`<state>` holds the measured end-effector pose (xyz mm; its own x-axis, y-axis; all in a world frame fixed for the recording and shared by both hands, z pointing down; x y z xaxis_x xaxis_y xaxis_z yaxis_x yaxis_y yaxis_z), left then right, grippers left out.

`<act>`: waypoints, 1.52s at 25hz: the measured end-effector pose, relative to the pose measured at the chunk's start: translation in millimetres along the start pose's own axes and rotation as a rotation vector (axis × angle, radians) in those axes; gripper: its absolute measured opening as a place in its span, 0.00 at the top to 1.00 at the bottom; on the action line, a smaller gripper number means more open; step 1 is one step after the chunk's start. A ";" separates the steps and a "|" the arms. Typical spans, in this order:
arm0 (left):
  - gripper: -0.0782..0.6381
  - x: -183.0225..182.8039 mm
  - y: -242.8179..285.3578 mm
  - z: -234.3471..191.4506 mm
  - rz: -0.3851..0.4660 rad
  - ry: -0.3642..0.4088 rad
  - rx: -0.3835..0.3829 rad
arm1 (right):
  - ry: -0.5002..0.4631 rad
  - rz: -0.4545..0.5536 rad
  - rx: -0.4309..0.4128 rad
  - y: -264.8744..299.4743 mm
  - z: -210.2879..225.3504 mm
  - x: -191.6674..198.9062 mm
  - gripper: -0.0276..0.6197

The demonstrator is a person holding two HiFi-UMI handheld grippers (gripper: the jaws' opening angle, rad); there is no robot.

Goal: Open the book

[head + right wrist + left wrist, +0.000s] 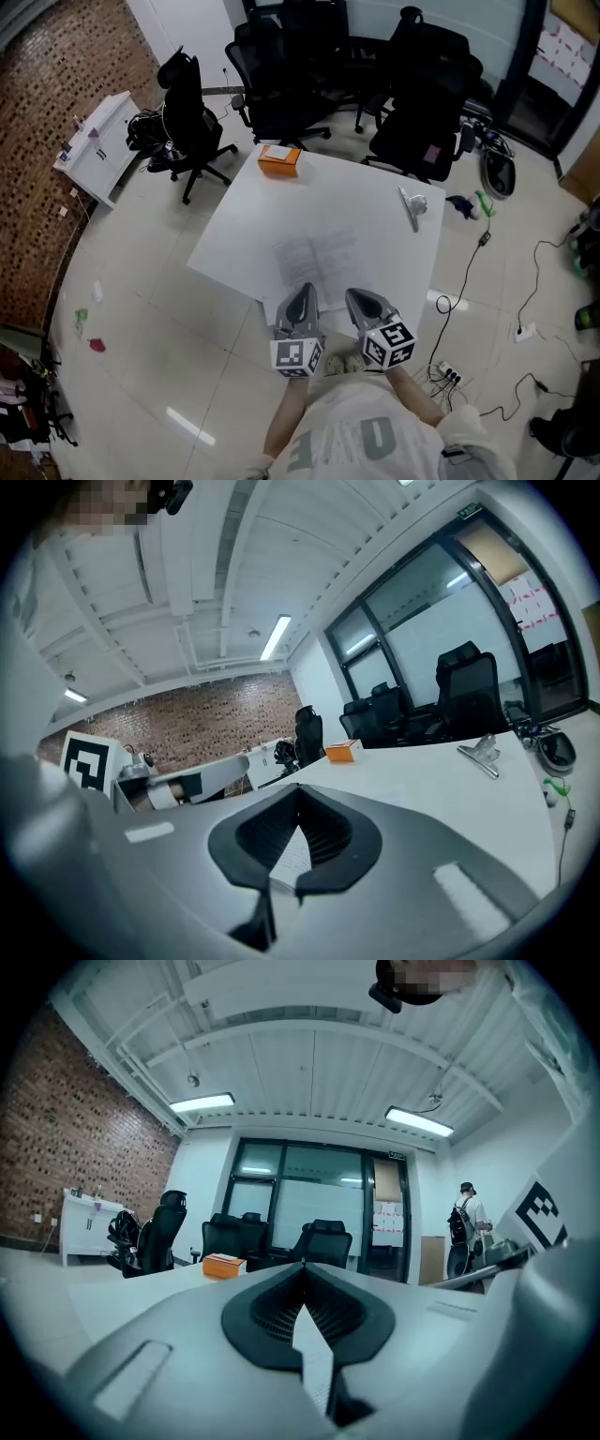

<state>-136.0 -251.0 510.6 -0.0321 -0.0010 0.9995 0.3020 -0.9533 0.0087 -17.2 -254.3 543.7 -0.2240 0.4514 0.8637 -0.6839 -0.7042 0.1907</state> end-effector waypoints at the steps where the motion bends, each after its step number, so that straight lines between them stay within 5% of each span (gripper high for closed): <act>1: 0.87 -0.8 -0.8 -1.8 0.001 0.002 -0.003 | 0.001 -0.005 0.002 -0.4 -0.4 2.1 0.95; 10: 0.87 5.5 -17.5 -20.2 -0.013 -0.030 -0.057 | -0.013 -0.028 0.045 -8.8 -1.6 12.0 0.95; 17: 0.87 5.0 -43.0 -25.4 0.010 -0.128 -0.050 | 0.016 -0.060 0.090 -33.0 -13.9 38.6 0.95; 24: 0.87 -15.6 -87.2 -16.0 0.040 -0.070 -0.080 | 0.004 -0.035 0.065 -73.6 -33.7 53.6 0.95; 38: 0.87 14.2 -322.1 145.9 -0.035 -0.091 -0.161 | 0.094 0.029 0.074 -335.3 -99.2 149.9 0.95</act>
<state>-94.7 100.2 526.4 0.0490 0.0535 0.9974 0.1461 -0.9882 0.0458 109.7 103.8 562.9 -0.3098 0.4771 0.8224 -0.6235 -0.7550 0.2032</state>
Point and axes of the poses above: the fingertips, and each gripper's own axes: y forward along the fingers, z to its right, x out of its underside, the point moved 3 cm from there along -y, backward along the fingers, and after that the axes turned 8 degrees about y, right-handed, at the moved point
